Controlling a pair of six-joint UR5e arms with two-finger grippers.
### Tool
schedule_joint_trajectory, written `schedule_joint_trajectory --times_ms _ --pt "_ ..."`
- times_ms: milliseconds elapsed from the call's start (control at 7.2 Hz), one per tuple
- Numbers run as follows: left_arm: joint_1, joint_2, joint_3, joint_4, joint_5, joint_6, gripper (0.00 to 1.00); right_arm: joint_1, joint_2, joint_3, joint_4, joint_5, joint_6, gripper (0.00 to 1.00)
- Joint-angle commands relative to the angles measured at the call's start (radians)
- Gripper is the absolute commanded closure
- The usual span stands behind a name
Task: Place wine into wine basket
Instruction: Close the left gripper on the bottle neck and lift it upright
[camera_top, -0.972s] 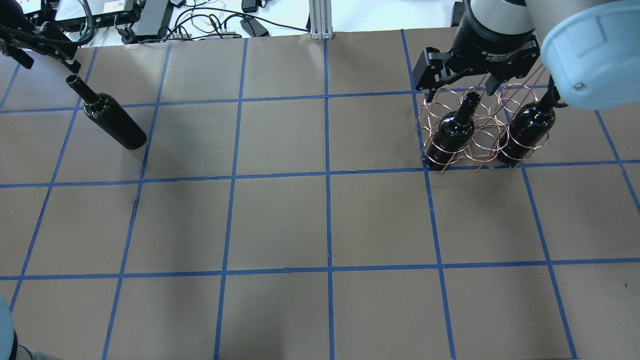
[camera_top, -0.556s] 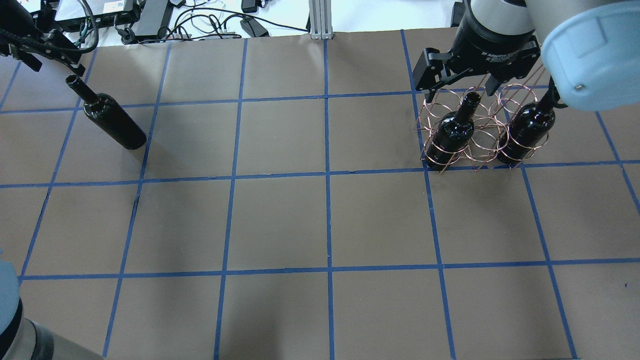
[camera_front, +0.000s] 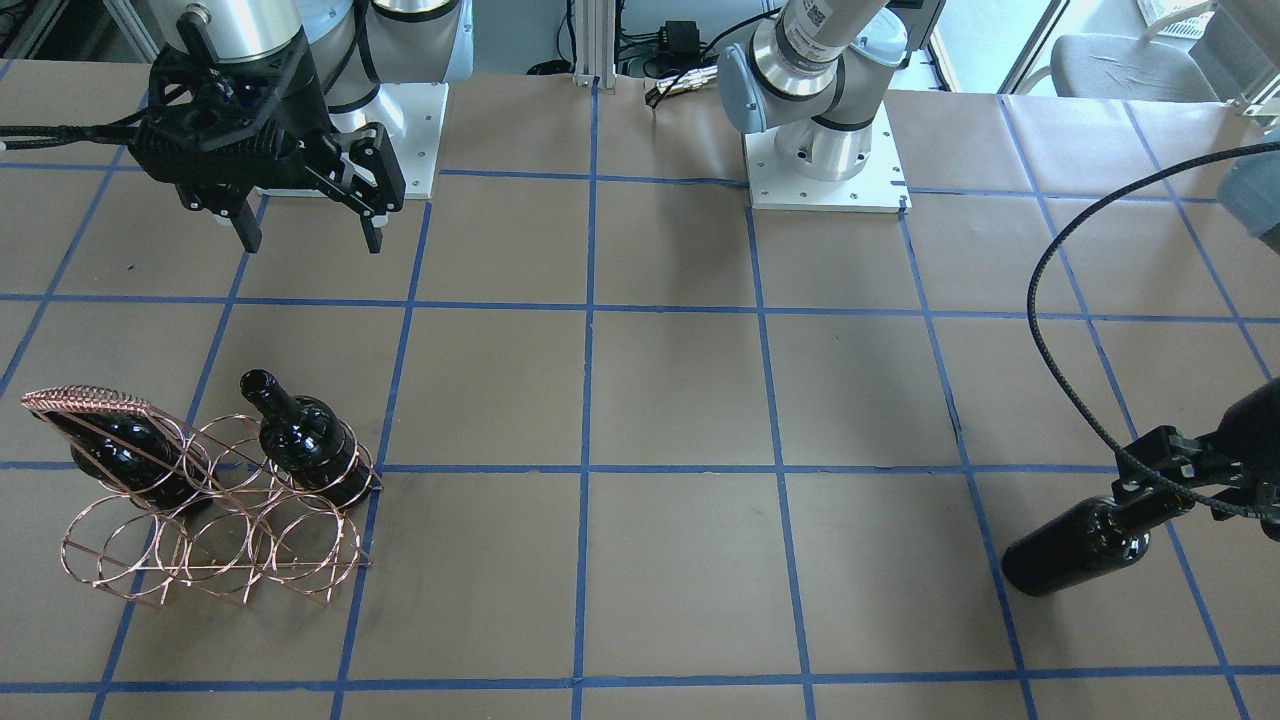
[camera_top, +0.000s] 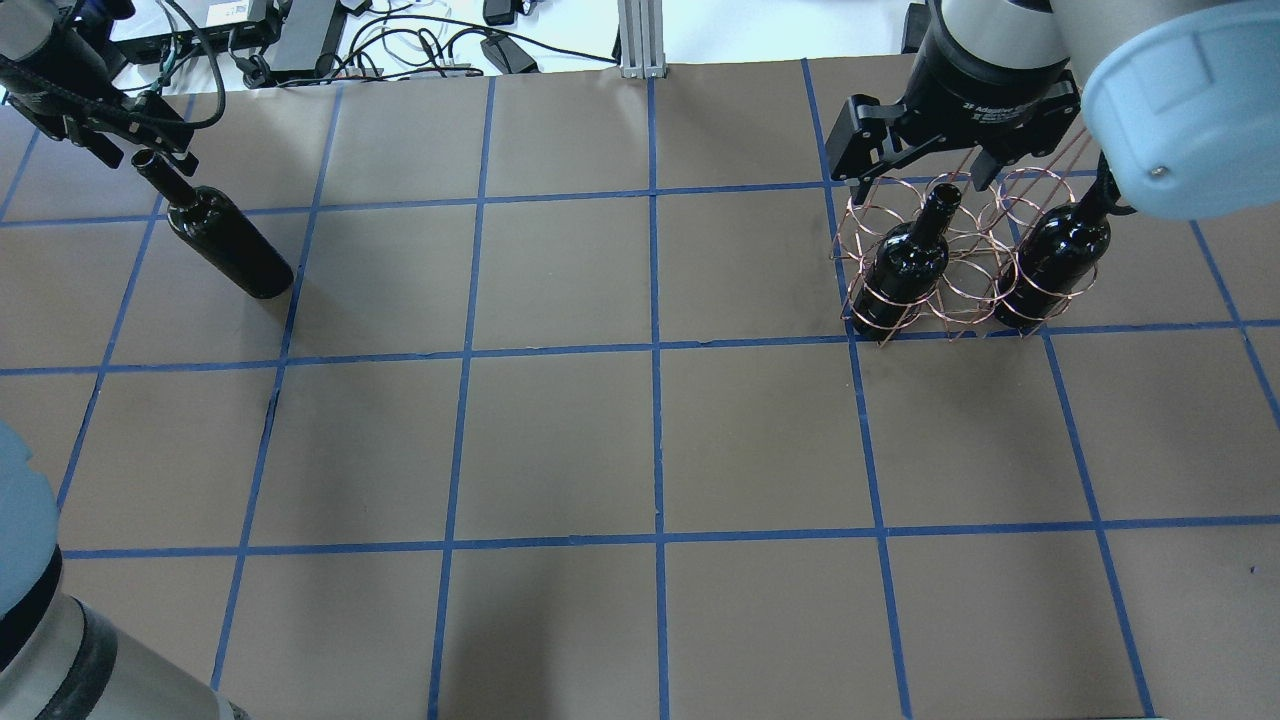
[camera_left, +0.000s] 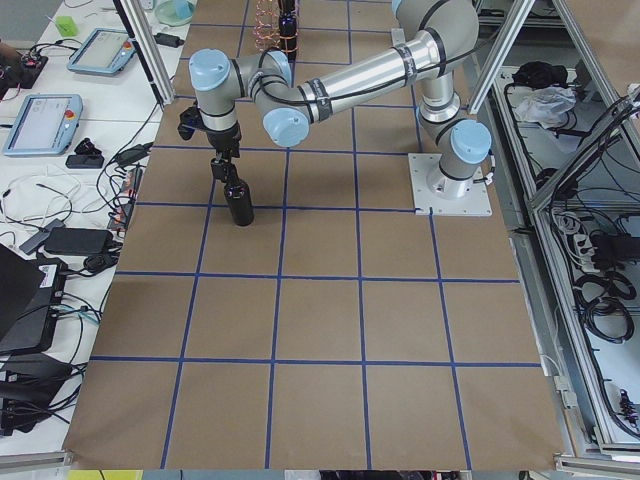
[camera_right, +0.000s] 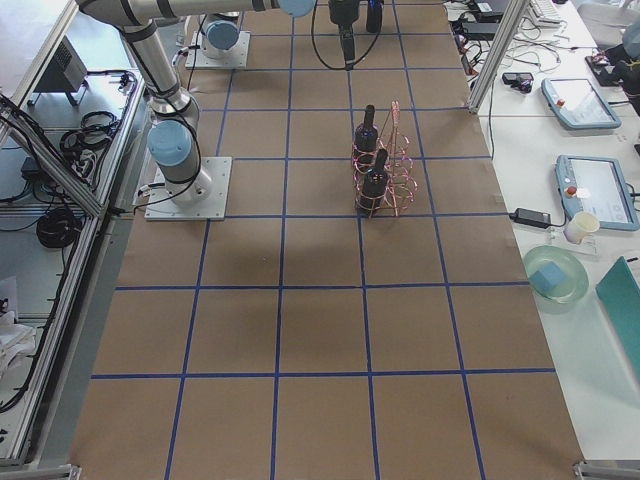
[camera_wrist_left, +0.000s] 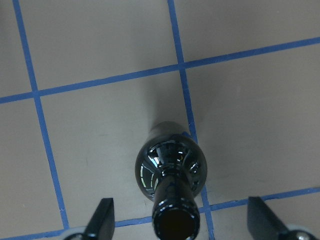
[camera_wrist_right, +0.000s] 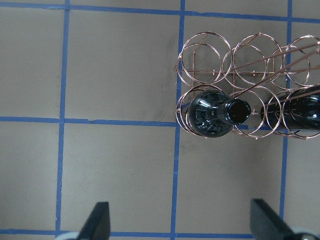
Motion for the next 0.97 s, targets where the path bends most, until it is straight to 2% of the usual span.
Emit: schedule_joint_trajectory --times_ms 0,139,417,833 --pt "0.000 -0.012 -0.003 0.001 0.002 0.000 0.24 0.000 0.000 0.001 0.000 0.000 0.000 0.00" --pt "0.000 -0.018 -0.003 0.001 0.002 0.000 0.33 0.000 0.000 0.000 0.000 0.000 0.000 0.00" --pt "0.000 -0.026 -0.001 0.001 0.004 -0.001 0.40 0.000 0.000 0.000 0.000 0.000 0.000 0.00" --pt "0.000 -0.041 0.000 0.008 0.002 -0.003 0.40 0.000 0.000 0.000 0.000 0.000 0.000 0.00"
